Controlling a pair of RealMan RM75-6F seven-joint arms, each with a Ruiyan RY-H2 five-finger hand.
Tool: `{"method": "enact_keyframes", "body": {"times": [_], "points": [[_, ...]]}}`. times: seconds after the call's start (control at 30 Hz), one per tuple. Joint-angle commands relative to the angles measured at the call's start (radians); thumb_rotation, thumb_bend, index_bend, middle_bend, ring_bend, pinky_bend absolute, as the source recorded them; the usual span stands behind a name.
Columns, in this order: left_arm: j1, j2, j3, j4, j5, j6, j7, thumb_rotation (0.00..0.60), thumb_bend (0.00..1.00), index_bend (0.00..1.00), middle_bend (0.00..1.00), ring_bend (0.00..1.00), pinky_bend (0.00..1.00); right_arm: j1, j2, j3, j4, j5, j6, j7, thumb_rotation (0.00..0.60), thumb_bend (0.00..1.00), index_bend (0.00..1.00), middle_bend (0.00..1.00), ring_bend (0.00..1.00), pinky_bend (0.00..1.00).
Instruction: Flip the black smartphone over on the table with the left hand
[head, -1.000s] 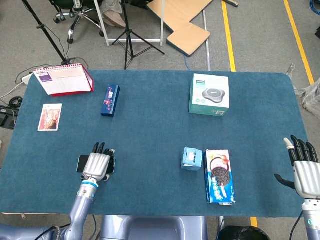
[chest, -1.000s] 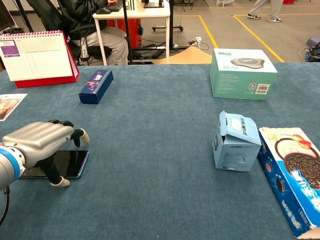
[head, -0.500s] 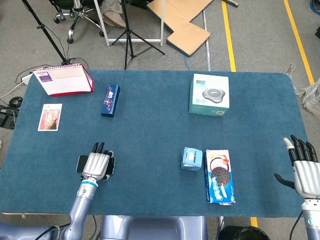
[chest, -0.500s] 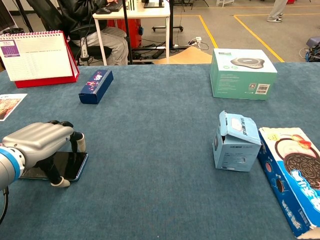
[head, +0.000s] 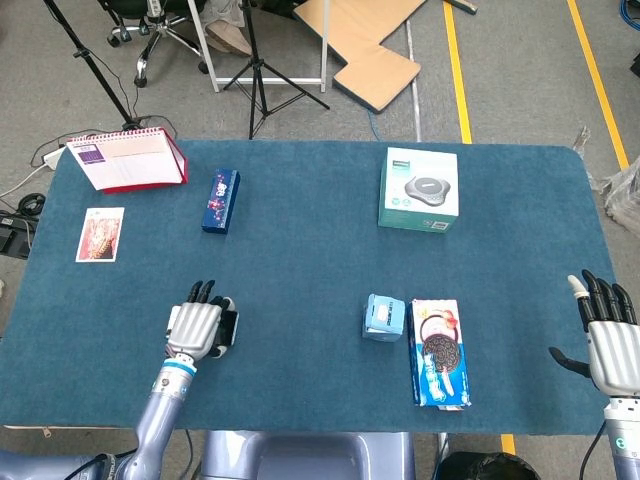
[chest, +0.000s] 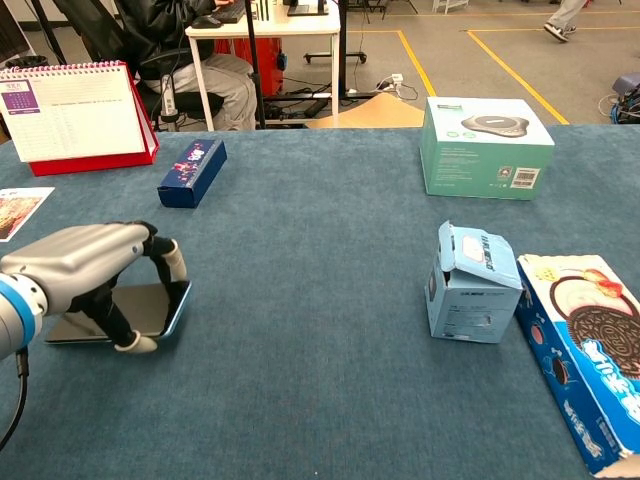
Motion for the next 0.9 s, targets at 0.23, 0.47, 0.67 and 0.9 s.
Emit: {"method": "enact_keyframes", "body": {"times": [0.23,0.47,0.67,0.9], "points": [[0.049,0.073,-0.031,-0.075,0.2,-0.012,-0.38,0.6,0.18,0.36,0.38,0.0,0.0,0.0,0.0,-0.001,-0.002,-0.001,0.001,-0.003,0.6,0.0,0.0,0.0,0.0,0.0],[0.082,0.101,-0.057,-0.078,0.297,-0.03,-0.718,0.6,0.18,0.36,0.39,0.0,0.0,0.0,0.0,-0.001,-0.004,-0.002,0.001,-0.007,0.6,0.0,0.0,0.0,0.0,0.0],[0.1,0.112,-0.058,-0.034,0.366,-0.061,-1.024,0.6,0.18,0.36,0.39,0.0,0.0,0.001,-0.001,-0.002,-0.005,-0.004,0.001,-0.009,0.6,0.0,0.0,0.0,0.0,0.0],[0.105,0.098,-0.039,0.073,0.442,-0.1,-1.348,0.6,0.2,0.36,0.39,0.0,0.0,0.002,-0.002,-0.003,-0.004,-0.004,-0.001,-0.013,0.6,0.0,0.0,0.0,0.0,0.0]]}}
